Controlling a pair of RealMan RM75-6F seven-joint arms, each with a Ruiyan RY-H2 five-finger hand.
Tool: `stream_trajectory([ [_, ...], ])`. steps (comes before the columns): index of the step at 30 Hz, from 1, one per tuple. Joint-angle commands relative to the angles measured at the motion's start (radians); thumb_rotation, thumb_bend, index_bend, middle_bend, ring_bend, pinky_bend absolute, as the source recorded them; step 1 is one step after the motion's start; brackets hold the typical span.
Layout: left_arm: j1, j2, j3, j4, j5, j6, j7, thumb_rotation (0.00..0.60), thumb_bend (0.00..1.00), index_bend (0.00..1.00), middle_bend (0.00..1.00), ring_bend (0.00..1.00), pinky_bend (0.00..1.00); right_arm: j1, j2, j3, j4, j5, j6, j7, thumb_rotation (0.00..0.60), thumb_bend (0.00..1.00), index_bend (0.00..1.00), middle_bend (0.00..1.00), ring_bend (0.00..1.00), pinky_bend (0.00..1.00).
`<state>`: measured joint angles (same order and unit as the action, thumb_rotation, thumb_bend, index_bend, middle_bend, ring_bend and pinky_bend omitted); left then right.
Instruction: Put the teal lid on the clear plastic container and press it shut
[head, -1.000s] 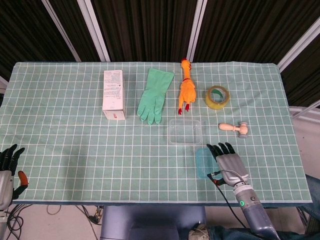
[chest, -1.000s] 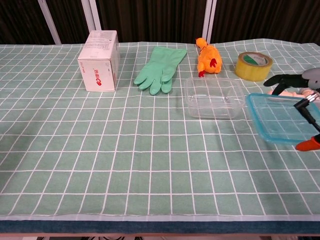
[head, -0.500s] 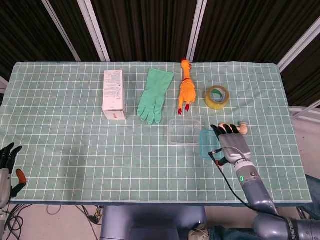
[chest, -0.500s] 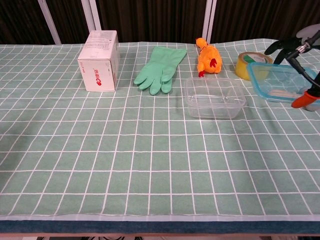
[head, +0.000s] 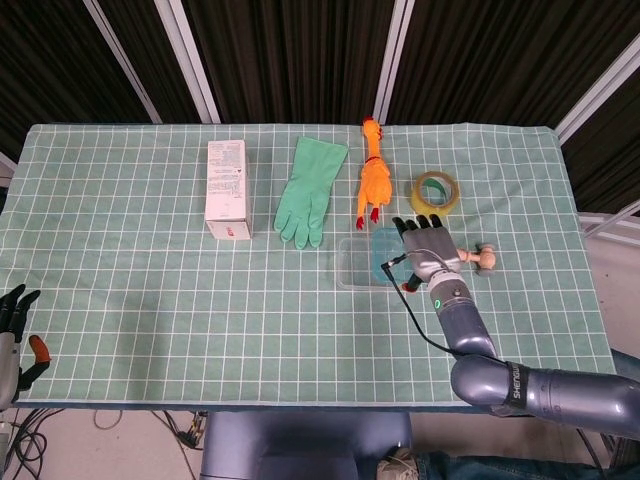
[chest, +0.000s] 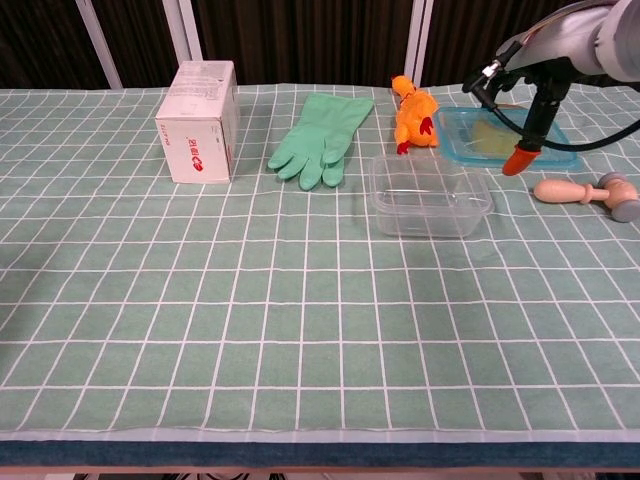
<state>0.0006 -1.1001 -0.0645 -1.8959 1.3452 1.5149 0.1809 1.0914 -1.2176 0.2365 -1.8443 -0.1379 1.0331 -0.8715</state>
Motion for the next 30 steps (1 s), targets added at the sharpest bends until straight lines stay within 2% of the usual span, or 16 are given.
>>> stream_trajectory([
  [1, -0.002, 0.001, -0.003, 0.001, -0.006, -0.003, -0.001, 0.600, 0.75, 0.11, 0.00, 0.00, 0.00, 0.021, -0.034, -0.011, 0.046, 0.006, -0.018, -0.006, 0.600, 0.21, 0.00, 0.46, 0.08, 0.00],
  [9, -0.005, -0.001, -0.005, 0.002, -0.017, -0.003, 0.006, 0.600, 0.75, 0.11, 0.00, 0.00, 0.00, 0.048, -0.087, -0.027, 0.102, 0.009, -0.056, 0.010, 0.600, 0.21, 0.00, 0.46, 0.09, 0.00],
  [30, -0.009, 0.003, -0.010, -0.003, -0.037, -0.006, 0.002, 0.600, 0.75, 0.11, 0.00, 0.00, 0.00, 0.095, -0.205, -0.038, 0.188, 0.011, -0.017, 0.026, 0.600, 0.21, 0.00, 0.46, 0.09, 0.00],
])
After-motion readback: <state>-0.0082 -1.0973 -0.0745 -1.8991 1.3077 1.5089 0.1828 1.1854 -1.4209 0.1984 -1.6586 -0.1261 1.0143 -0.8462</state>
